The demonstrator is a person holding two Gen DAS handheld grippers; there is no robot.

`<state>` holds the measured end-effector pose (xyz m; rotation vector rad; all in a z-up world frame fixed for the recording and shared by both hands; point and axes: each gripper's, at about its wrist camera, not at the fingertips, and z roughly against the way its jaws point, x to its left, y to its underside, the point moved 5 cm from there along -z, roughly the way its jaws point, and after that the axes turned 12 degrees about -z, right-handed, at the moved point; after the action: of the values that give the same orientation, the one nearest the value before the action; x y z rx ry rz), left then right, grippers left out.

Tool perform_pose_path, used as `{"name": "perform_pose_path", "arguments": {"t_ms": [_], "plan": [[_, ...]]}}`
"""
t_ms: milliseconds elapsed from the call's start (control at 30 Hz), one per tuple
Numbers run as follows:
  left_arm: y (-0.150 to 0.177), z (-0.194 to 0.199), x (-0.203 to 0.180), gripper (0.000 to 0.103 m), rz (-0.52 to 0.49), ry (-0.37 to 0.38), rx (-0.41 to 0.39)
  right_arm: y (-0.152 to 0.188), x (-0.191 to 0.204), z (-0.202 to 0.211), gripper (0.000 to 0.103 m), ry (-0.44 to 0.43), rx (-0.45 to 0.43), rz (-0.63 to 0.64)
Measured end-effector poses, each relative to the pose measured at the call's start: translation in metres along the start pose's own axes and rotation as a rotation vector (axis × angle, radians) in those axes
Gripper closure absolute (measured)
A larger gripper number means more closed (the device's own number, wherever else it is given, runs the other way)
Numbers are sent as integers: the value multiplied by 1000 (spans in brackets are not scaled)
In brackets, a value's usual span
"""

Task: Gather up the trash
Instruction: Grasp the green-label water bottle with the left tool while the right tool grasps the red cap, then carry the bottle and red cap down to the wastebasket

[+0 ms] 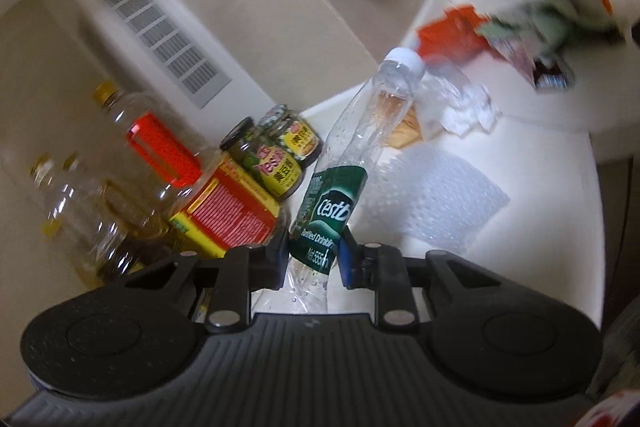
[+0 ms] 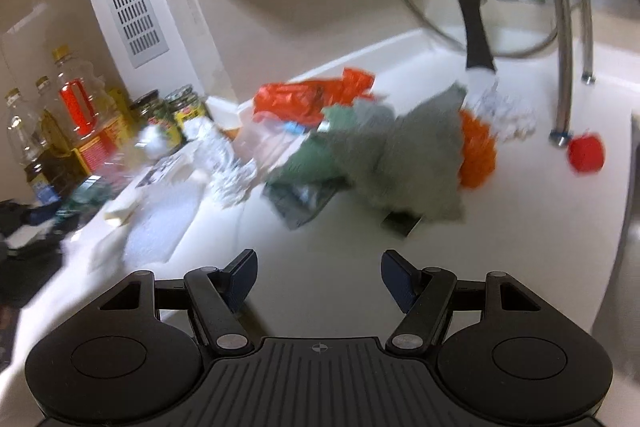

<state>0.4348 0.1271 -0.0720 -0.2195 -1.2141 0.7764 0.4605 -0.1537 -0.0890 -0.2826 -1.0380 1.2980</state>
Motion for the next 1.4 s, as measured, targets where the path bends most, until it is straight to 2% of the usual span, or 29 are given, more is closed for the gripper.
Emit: {"name": "perform_pose_path", "arguments": {"t_ms": [200, 333, 600, 733, 833, 933, 1033, 1067, 1100, 1167, 1267, 1400], "plan": [[13, 12, 47, 82, 263, 46, 30, -34, -20, -4, 34, 64, -89, 50], [26, 15, 71, 83, 392, 51, 58, -57, -47, -5, 34, 114, -135, 45], [43, 18, 89, 85, 496, 35, 105, -90, -127, -4, 34, 344, -205, 45], [42, 19, 87, 85, 514, 34, 122, -99, -157, -11, 35, 390, -187, 32], [39, 21, 83, 86, 531, 33, 139, -100, -168, -18, 36, 376, -167, 26], [35, 28, 79, 88, 557, 36, 144, -99, -169, -23, 52, 357, -141, 50], [31, 38, 74, 88, 581, 37, 152, -98, -174, -27, 61, 351, -119, 52], [29, 42, 72, 88, 583, 33, 154, -98, -175, -27, 73, 336, -114, 53], [27, 47, 68, 88, 584, 29, 156, -98, -177, -27, 76, 328, -108, 58], [24, 57, 62, 88, 593, 26, 161, -98, -178, -25, 77, 316, -108, 67], [19, 72, 51, 88, 604, 19, 178, -99, -172, -15, 77, 252, -115, 73], [10, 100, 31, 88, 639, 27, 186, -95, -142, 11, 77, 105, -110, 109]]}}
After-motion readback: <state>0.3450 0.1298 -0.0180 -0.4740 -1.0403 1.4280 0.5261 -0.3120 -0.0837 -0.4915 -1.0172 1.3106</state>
